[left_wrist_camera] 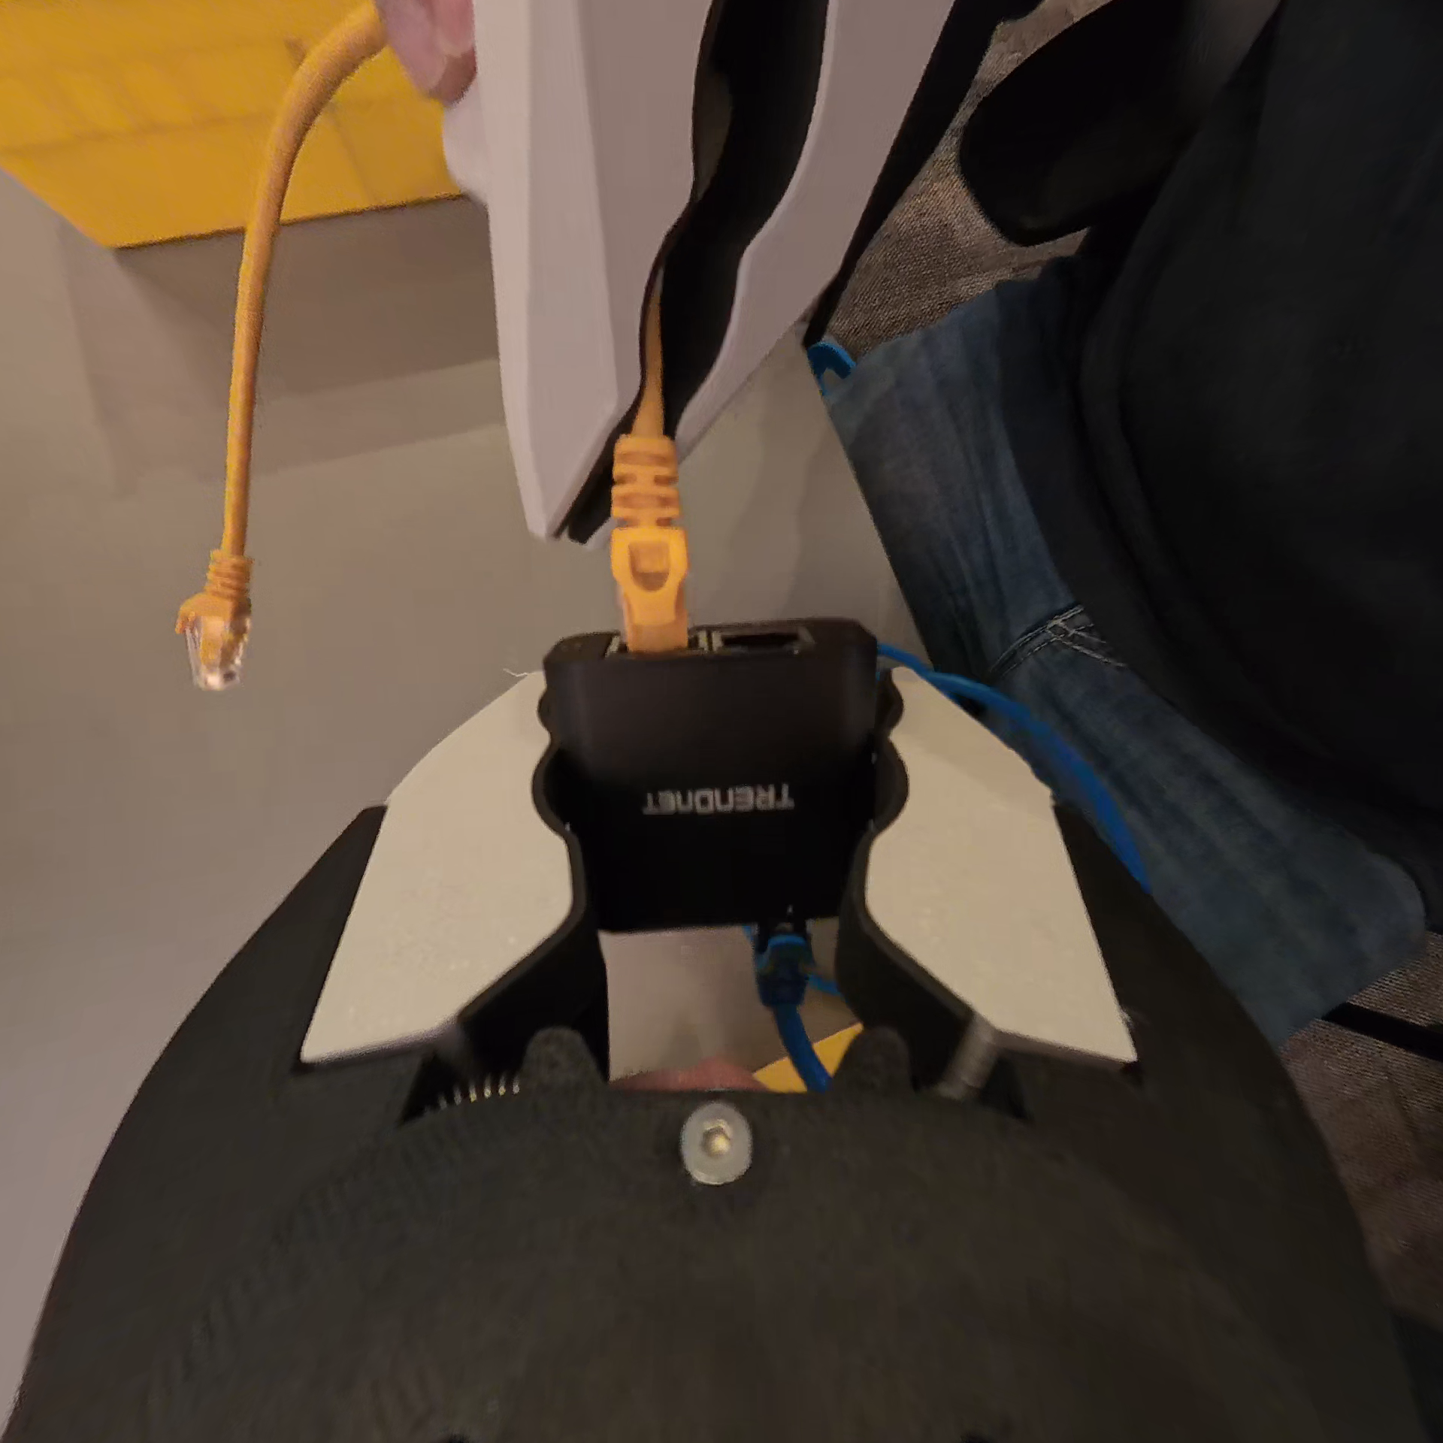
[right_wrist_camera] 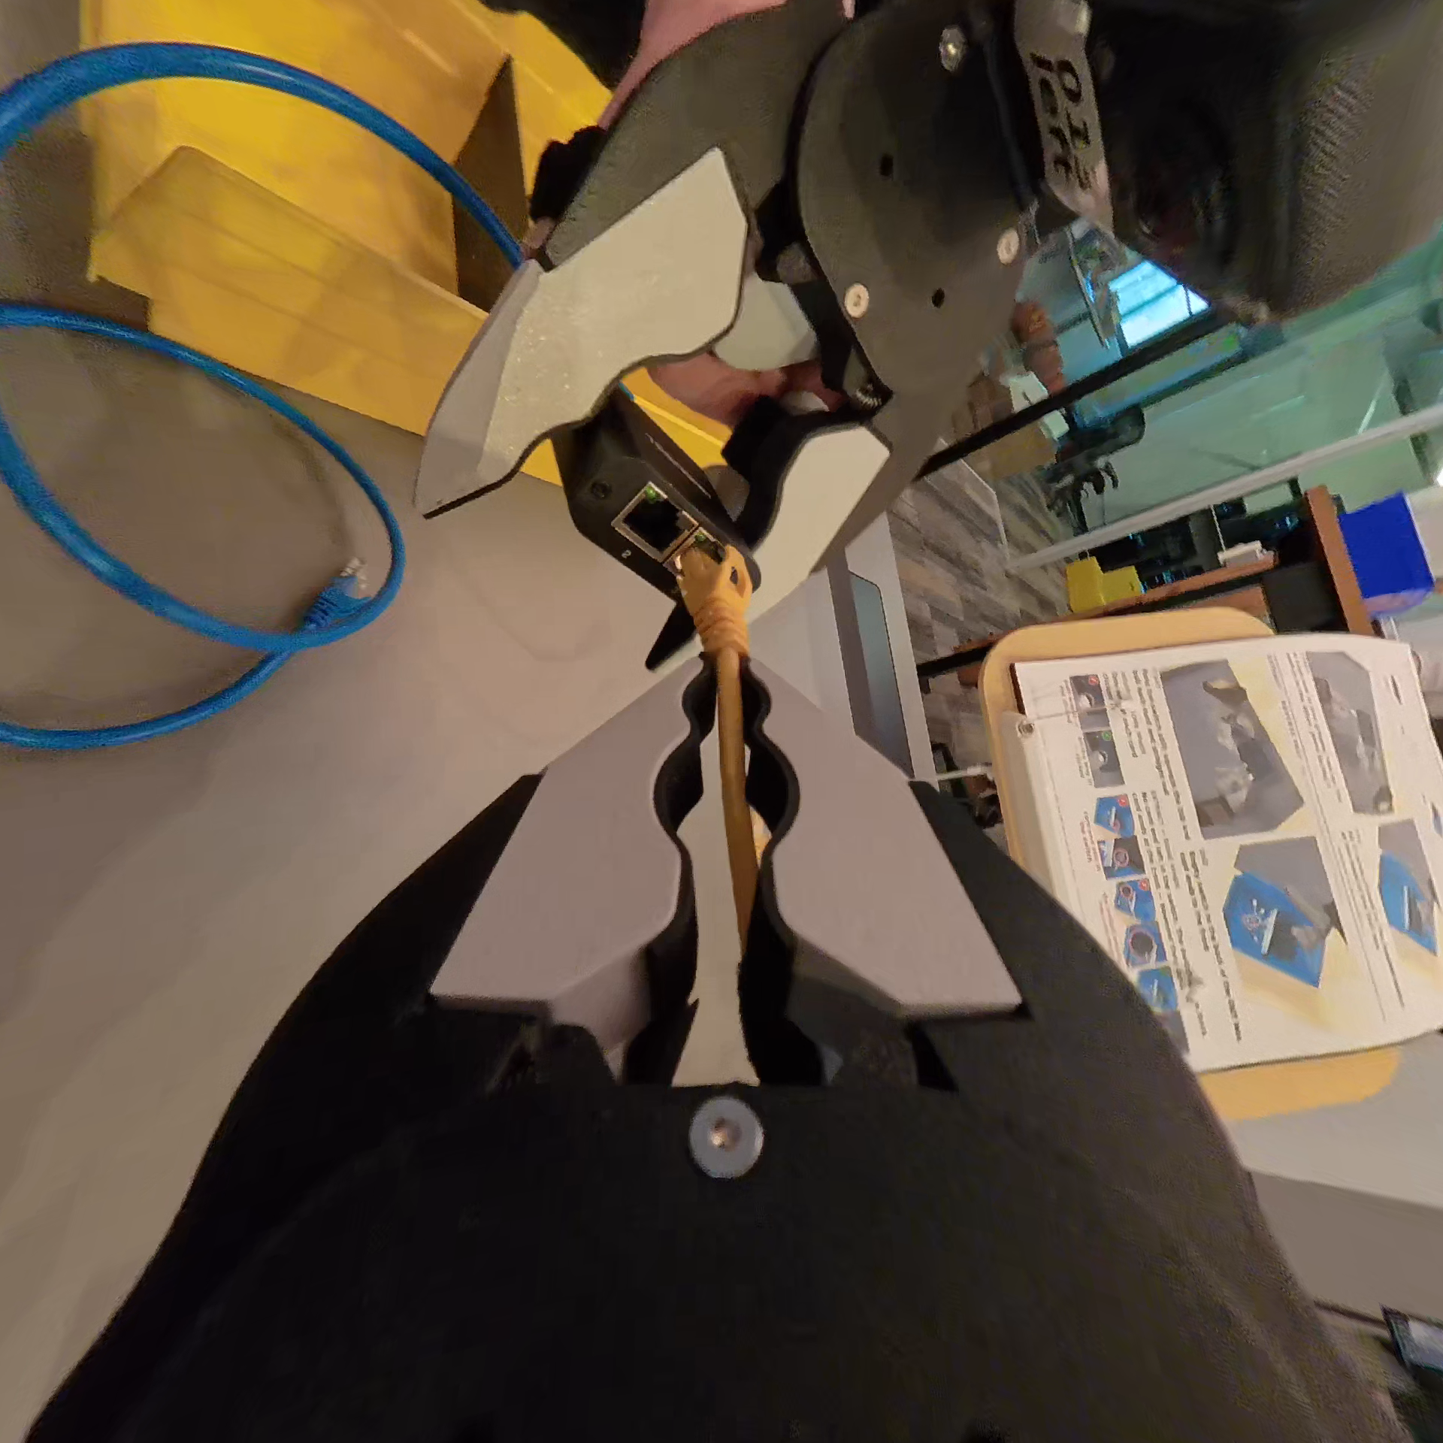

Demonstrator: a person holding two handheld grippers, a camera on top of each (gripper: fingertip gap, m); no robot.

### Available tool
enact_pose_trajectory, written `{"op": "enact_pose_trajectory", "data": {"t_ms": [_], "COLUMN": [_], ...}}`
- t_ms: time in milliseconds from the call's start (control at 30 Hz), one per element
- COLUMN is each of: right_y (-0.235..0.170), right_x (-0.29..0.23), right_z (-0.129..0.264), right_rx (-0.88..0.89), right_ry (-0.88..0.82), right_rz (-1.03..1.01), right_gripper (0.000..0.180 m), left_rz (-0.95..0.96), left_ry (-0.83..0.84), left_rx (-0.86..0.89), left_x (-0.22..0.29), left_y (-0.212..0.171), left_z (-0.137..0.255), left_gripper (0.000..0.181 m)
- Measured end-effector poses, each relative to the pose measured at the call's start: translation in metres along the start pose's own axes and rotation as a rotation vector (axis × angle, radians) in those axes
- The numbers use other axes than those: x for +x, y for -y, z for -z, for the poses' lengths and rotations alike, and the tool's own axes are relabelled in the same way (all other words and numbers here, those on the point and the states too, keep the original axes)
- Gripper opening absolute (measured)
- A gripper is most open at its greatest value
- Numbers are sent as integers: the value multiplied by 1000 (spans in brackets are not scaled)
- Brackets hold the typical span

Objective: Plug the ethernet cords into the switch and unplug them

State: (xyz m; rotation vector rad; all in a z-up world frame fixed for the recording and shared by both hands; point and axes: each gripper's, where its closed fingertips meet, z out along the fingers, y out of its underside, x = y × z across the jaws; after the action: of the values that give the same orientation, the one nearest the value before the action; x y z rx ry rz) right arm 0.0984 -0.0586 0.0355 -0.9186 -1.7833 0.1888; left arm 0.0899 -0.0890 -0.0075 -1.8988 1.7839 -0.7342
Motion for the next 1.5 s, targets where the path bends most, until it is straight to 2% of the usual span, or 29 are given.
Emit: {"op": "enact_pose_trajectory", "data": {"t_ms": [33,133,233,400,467,567,767,1033,1167,1333,1433,1500], "right_y": [-5,-13,-21,-22,-19,-15,-16,-11,-10,-15,-21,-22], "right_x": [2,7,15,19,17,17,19,21,22,31,39,40], "right_z": [0,-1,-1,-1,0,2,6,10,12,15,16,17], "right_rx": [-19,-48,-79,-72,-58,-44,-21,30,27,-23,-62,-57], "right_ry": [-18,-59,-96,-108,-102,-113,-125,-126,-124,-157,-198,-198], "right_rz": [-5,-39,-81,-151,-158,-163,-200,-248,-261,-317,-331,-365], "right_gripper": [2,1,1,1,1,1,1,2,2,0,0,0], "left_rz": [7,34,35,2,-22,-73,-152,-213,-227,-190,-183,-147], "left_ry": [22,107,269,545,618,664,730,690,660,701,793,851], "left_rx": [-16,-33,-75,-128,-125,-151,-205,-211,-211,-201,-253,-226], "left_x": [-4,-16,-31,-54,-60,-64,-69,-64,-64,-69,-70,-68], "left_y": [-3,-6,-6,-6,-4,-3,3,11,14,20,19,24], "left_z": [1,5,5,6,7,7,14,20,22,26,27,26], "left_gripper": [77,82,96,94,82,66,64,61,61,64,76,77]}}
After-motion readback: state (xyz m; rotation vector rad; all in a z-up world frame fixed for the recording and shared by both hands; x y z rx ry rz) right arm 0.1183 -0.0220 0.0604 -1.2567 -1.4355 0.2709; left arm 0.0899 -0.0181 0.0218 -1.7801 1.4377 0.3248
